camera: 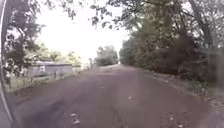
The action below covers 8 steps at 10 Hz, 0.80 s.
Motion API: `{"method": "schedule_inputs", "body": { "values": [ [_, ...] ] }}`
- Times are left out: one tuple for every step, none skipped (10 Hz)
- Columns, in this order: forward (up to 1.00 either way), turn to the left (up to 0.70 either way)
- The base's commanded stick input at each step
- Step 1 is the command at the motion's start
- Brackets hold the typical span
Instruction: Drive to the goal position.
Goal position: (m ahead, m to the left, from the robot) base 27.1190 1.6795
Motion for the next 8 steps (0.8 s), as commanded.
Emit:
{"method": "schedule_inputs", "body": {
  "values": [
    [0.7, 0.0],
    [0.7, 0.0],
    [0.7, 0.0],
    [0.7, 0.0],
    [0.7, 0.0],
    [0.7, 0.0],
    [0.7, 0.0],
    [0.7, 0.0]
  ]
}}
